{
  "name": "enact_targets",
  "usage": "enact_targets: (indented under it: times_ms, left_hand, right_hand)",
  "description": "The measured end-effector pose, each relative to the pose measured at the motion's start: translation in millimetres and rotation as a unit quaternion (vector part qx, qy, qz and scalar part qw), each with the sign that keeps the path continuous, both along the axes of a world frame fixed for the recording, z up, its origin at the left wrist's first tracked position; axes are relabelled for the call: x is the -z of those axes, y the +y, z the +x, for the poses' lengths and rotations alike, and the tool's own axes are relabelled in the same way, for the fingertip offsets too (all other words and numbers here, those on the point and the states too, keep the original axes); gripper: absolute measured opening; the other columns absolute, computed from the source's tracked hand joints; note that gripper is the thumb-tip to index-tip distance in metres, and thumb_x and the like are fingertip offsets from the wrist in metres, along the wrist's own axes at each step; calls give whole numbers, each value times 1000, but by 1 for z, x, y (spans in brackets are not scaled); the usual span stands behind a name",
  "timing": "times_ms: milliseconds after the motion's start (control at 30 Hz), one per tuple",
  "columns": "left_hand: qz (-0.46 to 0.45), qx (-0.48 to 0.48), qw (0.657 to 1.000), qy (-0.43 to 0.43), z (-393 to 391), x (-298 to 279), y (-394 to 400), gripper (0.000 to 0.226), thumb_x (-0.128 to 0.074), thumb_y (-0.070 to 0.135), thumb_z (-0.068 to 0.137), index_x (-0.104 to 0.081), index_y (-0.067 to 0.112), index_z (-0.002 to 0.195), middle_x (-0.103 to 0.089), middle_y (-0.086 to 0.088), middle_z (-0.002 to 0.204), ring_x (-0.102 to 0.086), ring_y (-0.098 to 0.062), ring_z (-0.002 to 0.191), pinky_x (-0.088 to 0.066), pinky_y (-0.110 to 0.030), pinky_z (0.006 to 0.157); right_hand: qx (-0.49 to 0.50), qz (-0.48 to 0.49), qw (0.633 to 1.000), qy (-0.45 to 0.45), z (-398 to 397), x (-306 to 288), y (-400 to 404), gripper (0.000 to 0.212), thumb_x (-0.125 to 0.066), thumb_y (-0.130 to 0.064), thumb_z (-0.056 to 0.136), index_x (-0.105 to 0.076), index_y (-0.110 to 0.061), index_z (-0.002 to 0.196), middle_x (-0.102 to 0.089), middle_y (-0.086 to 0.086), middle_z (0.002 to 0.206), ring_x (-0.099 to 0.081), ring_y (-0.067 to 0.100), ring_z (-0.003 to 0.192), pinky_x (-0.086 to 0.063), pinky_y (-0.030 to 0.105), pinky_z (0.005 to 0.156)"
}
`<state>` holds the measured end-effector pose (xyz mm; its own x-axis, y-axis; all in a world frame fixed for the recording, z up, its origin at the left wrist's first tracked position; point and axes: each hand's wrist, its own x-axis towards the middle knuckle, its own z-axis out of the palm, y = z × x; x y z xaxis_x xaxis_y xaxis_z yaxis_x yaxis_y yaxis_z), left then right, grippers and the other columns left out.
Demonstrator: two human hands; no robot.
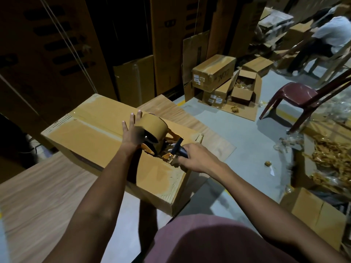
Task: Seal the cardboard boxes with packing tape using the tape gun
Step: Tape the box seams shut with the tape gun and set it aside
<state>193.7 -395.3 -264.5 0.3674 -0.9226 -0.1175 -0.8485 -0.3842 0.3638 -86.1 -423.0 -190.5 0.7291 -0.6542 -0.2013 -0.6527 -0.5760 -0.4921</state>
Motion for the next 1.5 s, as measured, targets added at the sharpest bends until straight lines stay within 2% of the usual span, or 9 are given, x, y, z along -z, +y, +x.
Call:
enact_targets:
  times_ms: [67, 233, 367, 600, 800, 933, 1033, 1333, 1500]
  left_hand:
    - [27, 7, 995, -92, -6, -13, -5, 130, -81, 58, 76, 17, 37, 158, 20, -3, 168, 17, -34, 154, 4, -64, 119]
    - [81, -14, 990, -114, -16, -15, -19, 91, -48, 59, 100, 16, 32, 160, 21, -7, 168, 19, -34, 154, 8, -66, 118]
    - [52, 46, 995, -68, -46, -18, -29, 110, -68, 64, 85, 2, 27, 162, 11, -7, 169, 15, -33, 154, 3, -67, 118]
    - [3, 51, 994, -92, -45, 2, -29, 114, -68, 72, 78, -7, 25, 162, 6, -2, 170, 12, -32, 155, -1, -63, 121]
    - [-1, 70, 991, -112, -49, 1, -18, 118, -68, 70, 80, 3, 23, 162, 12, -6, 170, 13, -35, 155, 5, -62, 120]
    - [15, 29, 995, -94, -62, -8, -21, 88, -46, 57, 102, 12, 27, 161, 17, 1, 169, 17, -31, 155, 6, -61, 121]
    - [46, 1, 997, -69, -87, -11, -25, 80, -41, 53, 105, 7, 23, 162, 14, -8, 169, 15, -37, 154, 6, -65, 119]
    - [3, 55, 993, -104, -109, -1, -17, 103, -57, 66, 92, 10, 31, 161, 19, -6, 168, 19, -34, 154, 9, -64, 118]
    - [12, 83, 989, -125, -104, 0, -11, 113, -67, 65, 84, 2, 24, 162, 20, -8, 168, 20, -34, 154, 14, -62, 118]
  right_hand:
    - [6, -3, 1000, 15, -16, 1, -2, 31, -63, -33, 95, -44, -29, 71, -51, -4, 70, -50, 12, 61, -31, 29, 52]
    - [50, 52, 997, -16, -40, 17, 7, 30, -64, -27, 92, -44, -21, 69, -51, -2, 69, -49, 13, 62, -32, 30, 54]
    - [60, 59, 996, -42, -44, 22, 13, 30, -63, -25, 93, -45, -19, 70, -52, 0, 68, -49, 17, 62, -34, 35, 57]
    - [36, 24, 998, -40, -45, 12, 11, 26, -64, -29, 94, -50, -22, 73, -56, 0, 69, -55, 21, 65, -38, 34, 57]
    - [15, -15, 1000, 1, -65, -5, 0, 31, -64, -33, 93, -44, -28, 70, -52, -4, 67, -51, 12, 61, -29, 31, 52]
    - [40, 47, 997, -41, -92, 12, 7, 29, -65, -24, 90, -45, -25, 69, -50, -5, 63, -49, 15, 58, -33, 32, 55]
    - [76, 64, 994, -41, -91, 27, 11, 26, -66, -21, 87, -48, -17, 70, -52, -1, 64, -48, 18, 58, -36, 35, 55]
    - [149, 47, 985, -76, -87, 35, 20, 29, -74, -26, 87, -50, -22, 71, -60, 3, 71, -59, 23, 64, -41, 35, 54]
    - [118, 6, 990, -72, -89, 9, 14, 38, -70, -27, 87, -41, -23, 63, -47, -5, 60, -46, 16, 55, -30, 31, 51]
